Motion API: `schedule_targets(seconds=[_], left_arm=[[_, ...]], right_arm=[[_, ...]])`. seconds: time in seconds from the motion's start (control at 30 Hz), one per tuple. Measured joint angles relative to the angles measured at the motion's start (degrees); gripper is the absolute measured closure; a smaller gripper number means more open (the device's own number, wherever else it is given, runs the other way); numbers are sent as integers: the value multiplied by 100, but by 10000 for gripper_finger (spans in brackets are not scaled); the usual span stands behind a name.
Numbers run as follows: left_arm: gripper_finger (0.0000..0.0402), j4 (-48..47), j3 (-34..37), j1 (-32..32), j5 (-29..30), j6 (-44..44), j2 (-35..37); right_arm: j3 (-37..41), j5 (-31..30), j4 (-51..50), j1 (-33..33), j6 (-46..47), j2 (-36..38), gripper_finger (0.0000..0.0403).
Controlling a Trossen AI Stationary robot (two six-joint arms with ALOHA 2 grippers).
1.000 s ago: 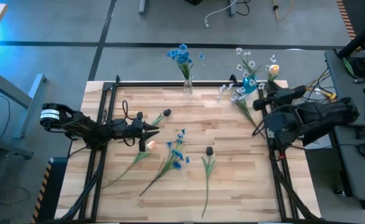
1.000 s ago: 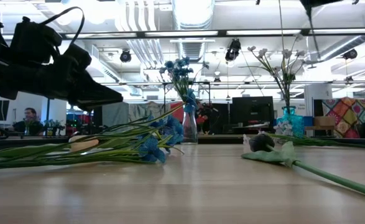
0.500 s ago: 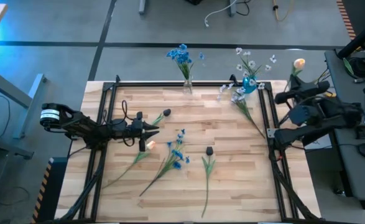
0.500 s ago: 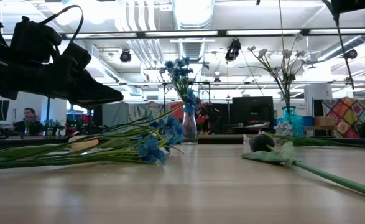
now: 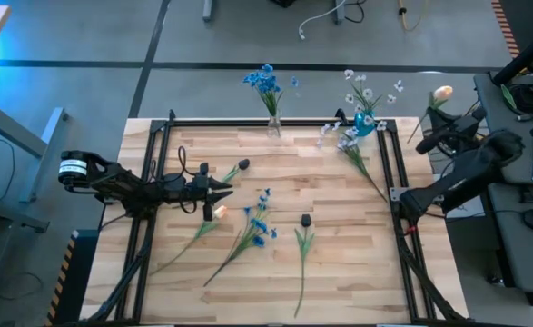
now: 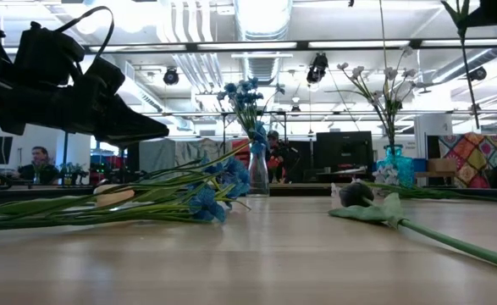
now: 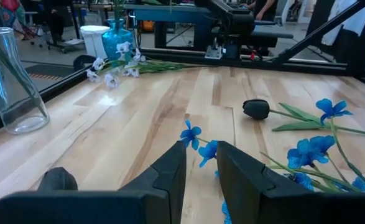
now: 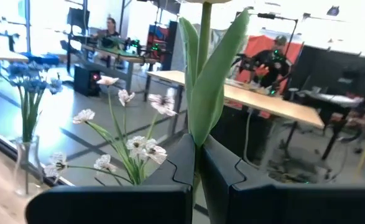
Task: Sort flowers into vase by color
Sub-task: Put the right light orange tulip into the blue vase
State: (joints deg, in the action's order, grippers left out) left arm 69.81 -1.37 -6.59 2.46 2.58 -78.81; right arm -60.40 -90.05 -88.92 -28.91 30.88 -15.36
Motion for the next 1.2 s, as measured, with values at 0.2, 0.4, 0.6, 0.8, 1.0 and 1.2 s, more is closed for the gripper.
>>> schedule_targets(seconds=[0.2,0.4,0.6,0.8,1.0,1.2], left_arm=[[326,-1,0,0,0,-49,0],[326,0,-5,0,-2,-53,0],[326,-78,-59,0,-7,-191,0],[326,-141,-53,0,-13,-206,0],[326,-224,-46,0,-15,-206,0],[326,-239,-42,0,-15,-206,0]], right_arm=[[-62,6,226,3,-604,425,394],[-192,-2,298,-189,-513,436,394],[-135,3,221,-809,-201,373,394],[-120,3,278,-1120,-85,323,394],[-117,17,307,-990,-165,-16,394],[-312,5,306,-15,-291,-92,394]])
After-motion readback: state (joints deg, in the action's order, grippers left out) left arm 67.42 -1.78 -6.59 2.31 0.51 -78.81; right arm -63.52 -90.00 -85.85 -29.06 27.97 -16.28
